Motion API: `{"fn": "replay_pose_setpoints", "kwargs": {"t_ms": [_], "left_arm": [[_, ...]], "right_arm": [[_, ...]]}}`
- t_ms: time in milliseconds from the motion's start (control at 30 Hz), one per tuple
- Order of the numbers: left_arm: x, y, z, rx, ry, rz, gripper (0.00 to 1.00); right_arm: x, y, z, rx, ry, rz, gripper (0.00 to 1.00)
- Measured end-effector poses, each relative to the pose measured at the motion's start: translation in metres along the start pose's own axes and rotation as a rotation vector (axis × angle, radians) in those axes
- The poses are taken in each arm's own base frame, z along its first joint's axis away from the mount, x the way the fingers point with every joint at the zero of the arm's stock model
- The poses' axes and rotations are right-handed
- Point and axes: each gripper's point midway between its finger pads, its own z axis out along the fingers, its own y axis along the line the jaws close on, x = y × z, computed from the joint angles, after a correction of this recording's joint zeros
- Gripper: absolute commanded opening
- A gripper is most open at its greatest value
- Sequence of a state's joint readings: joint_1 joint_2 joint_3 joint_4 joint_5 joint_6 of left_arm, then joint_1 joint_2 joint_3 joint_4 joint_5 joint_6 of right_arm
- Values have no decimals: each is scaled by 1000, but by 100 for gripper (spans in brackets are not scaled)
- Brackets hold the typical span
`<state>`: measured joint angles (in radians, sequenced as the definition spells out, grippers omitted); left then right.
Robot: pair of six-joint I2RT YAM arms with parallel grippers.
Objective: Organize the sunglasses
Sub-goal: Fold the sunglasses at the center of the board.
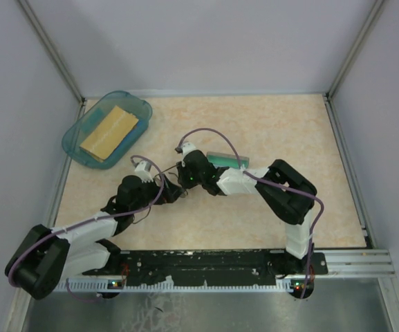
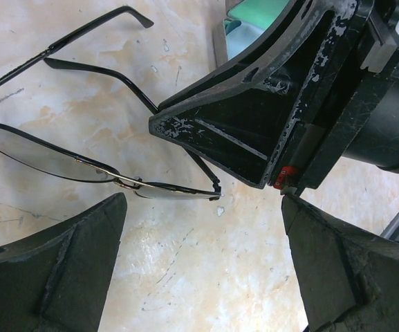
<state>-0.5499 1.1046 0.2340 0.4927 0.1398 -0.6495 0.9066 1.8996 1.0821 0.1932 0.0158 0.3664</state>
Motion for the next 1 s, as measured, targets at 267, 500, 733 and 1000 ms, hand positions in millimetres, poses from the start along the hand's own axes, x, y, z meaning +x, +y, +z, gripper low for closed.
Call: {"fn": "replay_pose_setpoints", "kwargs": {"t_ms": [267,500,733,1000], "left_arm": [[1,0,0,0,3,1,99],[1,0,0,3,4,3,99],[2,-1,0,7,9,12,99],[2,-1,0,10,8,17,99]], "right_arm": [[2,2,0,-16,8,2,18],[2,4,0,-40,3,4,18],[4,7,0,-66,0,6,19],[3,9,0,-89,1,8,18]]}}
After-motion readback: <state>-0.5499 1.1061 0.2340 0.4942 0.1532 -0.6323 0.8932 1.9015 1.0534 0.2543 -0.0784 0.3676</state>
